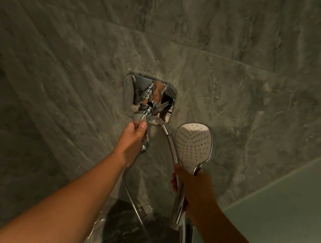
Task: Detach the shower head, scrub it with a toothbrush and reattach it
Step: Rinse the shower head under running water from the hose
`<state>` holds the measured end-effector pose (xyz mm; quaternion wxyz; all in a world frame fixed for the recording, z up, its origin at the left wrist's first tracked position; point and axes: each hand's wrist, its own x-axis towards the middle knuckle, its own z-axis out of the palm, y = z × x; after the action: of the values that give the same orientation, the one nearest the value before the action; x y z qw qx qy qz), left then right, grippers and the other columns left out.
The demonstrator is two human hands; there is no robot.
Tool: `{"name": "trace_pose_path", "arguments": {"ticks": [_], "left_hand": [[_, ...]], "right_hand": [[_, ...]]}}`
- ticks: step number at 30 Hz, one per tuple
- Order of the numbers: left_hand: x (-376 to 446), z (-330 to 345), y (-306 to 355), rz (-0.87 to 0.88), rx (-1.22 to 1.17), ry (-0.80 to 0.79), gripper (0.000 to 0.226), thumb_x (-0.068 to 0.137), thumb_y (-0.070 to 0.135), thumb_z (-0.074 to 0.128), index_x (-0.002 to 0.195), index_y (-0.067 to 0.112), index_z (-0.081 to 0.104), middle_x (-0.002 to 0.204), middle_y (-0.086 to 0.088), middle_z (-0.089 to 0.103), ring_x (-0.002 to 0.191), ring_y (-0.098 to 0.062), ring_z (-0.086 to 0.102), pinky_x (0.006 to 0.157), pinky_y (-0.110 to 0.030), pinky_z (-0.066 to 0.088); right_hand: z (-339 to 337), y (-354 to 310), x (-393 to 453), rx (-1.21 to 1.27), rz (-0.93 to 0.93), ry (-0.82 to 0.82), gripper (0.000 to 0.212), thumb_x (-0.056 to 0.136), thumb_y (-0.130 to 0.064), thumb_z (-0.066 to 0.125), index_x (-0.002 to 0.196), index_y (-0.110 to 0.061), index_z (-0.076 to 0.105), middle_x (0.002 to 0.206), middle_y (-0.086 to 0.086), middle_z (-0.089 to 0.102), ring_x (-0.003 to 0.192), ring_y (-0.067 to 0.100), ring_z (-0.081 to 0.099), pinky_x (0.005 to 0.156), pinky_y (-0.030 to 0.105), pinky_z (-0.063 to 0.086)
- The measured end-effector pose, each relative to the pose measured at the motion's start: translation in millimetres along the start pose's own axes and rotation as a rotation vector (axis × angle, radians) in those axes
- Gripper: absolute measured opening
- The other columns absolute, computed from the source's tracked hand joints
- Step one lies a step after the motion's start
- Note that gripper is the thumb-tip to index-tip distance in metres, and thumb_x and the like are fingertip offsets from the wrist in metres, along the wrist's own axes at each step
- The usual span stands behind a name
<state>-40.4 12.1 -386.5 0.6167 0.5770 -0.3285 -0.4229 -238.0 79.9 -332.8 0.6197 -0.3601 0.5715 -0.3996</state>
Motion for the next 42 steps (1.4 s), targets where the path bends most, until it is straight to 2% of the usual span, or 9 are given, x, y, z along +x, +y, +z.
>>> {"name": "trace_pose_path", "arguments": {"ticks": [3, 7, 9, 11, 13, 18, 23, 30, 42], "left_hand": [[-6.9, 2.8, 10.0, -0.027, -0.009, 0.038, 0.017, 0.097, 0.028, 0.050, 0.099, 0.012, 0.058, 0.070, -0.003, 0.058, 0.054, -0.008, 0.051, 0.043, -0.018, 0.042], [-44.3, 2.5, 28.9, 0.040, 0.033, 0.222, 0.039, 0.093, 0.032, 0.054, 0.058, 0.018, 0.047, 0.048, 0.004, 0.043, 0.037, -0.006, 0.034, 0.042, -0.020, 0.024], [-66.8, 4.4, 40.3, 0.019, 0.182, 0.182, 0.039, 0.094, 0.044, 0.050, 0.067, 0.017, 0.054, 0.058, 0.003, 0.055, 0.050, -0.013, 0.050, 0.045, -0.024, 0.036], [-79.0, 6.2, 53.7, -0.004, 0.335, 0.140, 0.044, 0.095, 0.047, 0.043, 0.085, 0.010, 0.063, 0.084, -0.010, 0.068, 0.078, -0.028, 0.064, 0.069, -0.039, 0.054], [-84.9, 6.2, 69.0, -0.009, 0.314, 0.100, 0.047, 0.096, 0.047, 0.040, 0.093, 0.009, 0.066, 0.094, -0.015, 0.070, 0.090, -0.033, 0.066, 0.085, -0.050, 0.054], [-92.6, -21.0, 90.8, 0.022, 0.345, 0.230, 0.043, 0.098, 0.042, 0.039, 0.102, 0.009, 0.065, 0.099, -0.014, 0.069, 0.096, -0.032, 0.065, 0.088, -0.047, 0.053], [-100.9, -61.1, 103.7, -0.098, 0.103, 0.366, 0.027, 0.093, 0.033, 0.044, 0.082, 0.017, 0.063, 0.079, -0.005, 0.063, 0.077, -0.023, 0.061, 0.065, -0.034, 0.051], [-117.6, -134.2, 111.3, -0.133, -0.071, 0.206, 0.030, 0.100, 0.032, 0.042, 0.080, 0.015, 0.056, 0.057, -0.001, 0.045, 0.047, -0.013, 0.041, 0.046, -0.026, 0.032], [-105.9, -227.8, 173.4, 0.085, 0.855, 0.010, 0.038, 0.097, 0.039, 0.048, 0.076, 0.016, 0.068, 0.040, 0.006, 0.044, 0.032, -0.003, 0.038, 0.039, -0.022, 0.031]], "right_hand": [[-0.3, 0.9, -1.8, 0.006, 0.000, -0.008, 0.014, 0.086, -0.013, 0.069, 0.097, -0.005, 0.064, 0.080, 0.014, 0.068, 0.067, 0.022, 0.065, 0.061, 0.029, 0.056], [6.2, -0.2, -4.5, 0.005, 0.012, -0.028, 0.017, 0.084, -0.014, 0.070, 0.098, -0.006, 0.063, 0.080, 0.013, 0.070, 0.066, 0.021, 0.066, 0.059, 0.028, 0.055], [15.2, -1.1, -6.4, 0.015, 0.012, -0.042, 0.017, 0.083, -0.013, 0.071, 0.097, -0.005, 0.064, 0.079, 0.013, 0.070, 0.065, 0.021, 0.066, 0.058, 0.028, 0.054], [27.6, -1.6, -9.1, 0.009, 0.000, -0.059, 0.018, 0.083, -0.013, 0.072, 0.096, -0.004, 0.065, 0.077, 0.013, 0.069, 0.065, 0.022, 0.065, 0.058, 0.029, 0.053], [42.1, -1.8, -13.2, -0.019, -0.027, -0.074, 0.015, 0.083, -0.013, 0.072, 0.094, -0.005, 0.065, 0.073, 0.011, 0.069, 0.062, 0.022, 0.065, 0.058, 0.030, 0.053], [81.9, 1.0, -30.4, -0.048, -0.064, -0.161, 0.013, 0.083, -0.016, 0.071, 0.080, -0.004, 0.068, 0.065, 0.012, 0.067, 0.057, 0.023, 0.062, 0.058, 0.034, 0.050], [116.5, 3.7, -45.4, -0.031, -0.051, -0.277, 0.017, 0.084, -0.019, 0.071, 0.086, -0.003, 0.069, 0.069, 0.014, 0.067, 0.061, 0.027, 0.063, 0.060, 0.035, 0.052], [151.0, -12.7, -47.1, -0.169, 0.081, -0.368, 0.020, 0.090, -0.022, 0.065, 0.096, -0.003, 0.061, 0.053, 0.004, 0.057, 0.042, 0.015, 0.054, 0.043, 0.027, 0.049], [187.5, -28.4, -27.9, -0.339, 0.172, -0.593, 0.025, 0.092, -0.022, 0.059, 0.107, -0.002, 0.059, 0.074, 0.014, 0.071, 0.051, 0.020, 0.061, 0.047, 0.029, 0.049]]}}
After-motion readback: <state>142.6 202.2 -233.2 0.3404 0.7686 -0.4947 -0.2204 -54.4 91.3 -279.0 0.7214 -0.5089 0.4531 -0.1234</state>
